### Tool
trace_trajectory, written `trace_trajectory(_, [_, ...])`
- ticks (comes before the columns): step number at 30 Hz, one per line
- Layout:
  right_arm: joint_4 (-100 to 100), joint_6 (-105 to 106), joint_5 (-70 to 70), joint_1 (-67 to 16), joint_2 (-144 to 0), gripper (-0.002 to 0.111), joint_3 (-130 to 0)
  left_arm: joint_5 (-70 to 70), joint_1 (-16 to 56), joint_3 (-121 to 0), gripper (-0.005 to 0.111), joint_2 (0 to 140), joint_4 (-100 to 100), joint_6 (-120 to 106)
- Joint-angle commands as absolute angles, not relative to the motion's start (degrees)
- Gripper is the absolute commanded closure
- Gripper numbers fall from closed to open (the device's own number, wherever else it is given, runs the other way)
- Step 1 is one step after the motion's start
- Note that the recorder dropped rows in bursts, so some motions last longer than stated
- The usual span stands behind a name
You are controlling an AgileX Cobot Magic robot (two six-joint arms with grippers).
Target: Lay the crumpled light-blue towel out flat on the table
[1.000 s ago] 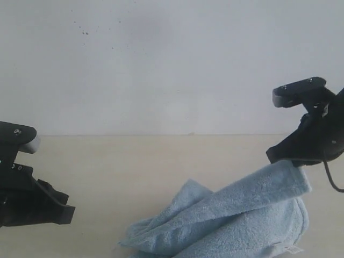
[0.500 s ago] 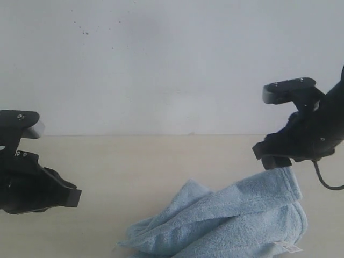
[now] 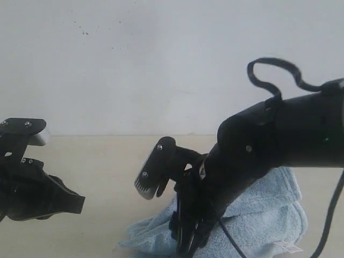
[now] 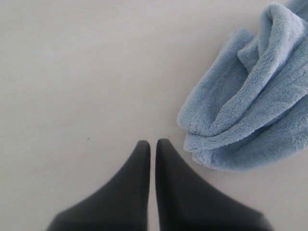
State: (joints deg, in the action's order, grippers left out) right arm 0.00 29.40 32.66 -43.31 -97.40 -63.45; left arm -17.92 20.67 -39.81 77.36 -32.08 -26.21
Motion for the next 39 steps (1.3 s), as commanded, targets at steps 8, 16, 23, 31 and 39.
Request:
trace_trajectory(8, [-6.37,28.72,24.69,-43.17,-102.97,0.050,-63.33,-17.62,21.22,-40.00,0.103,77.33,-34.71,-27.08])
trace_trajectory(16, [-8.67,29.08,25.06,-43.17,-105.56,0.050,-63.33,-17.37,21.22,-40.00,0.103,77.33,-34.71,-28.37])
trace_trajectory(23, [-10.91,24.65,24.45,-43.17,-105.33,0.097,-63.33,-17.76,21.22,-40.00,0.103,77.33,-34.71,-28.37])
trace_trajectory(31, [-14.84,12.34,26.56,-43.17,-97.74,0.108,-68.41,-17.98,21.22,-40.00,0.103,77.33,-34.71,-28.37])
trace_trajectory(39, [-32.42,-4.31,34.99,-40.95,-84.42,0.108,-71.39,-17.74,21.22,-40.00,0.103,77.33,-34.71,-28.37])
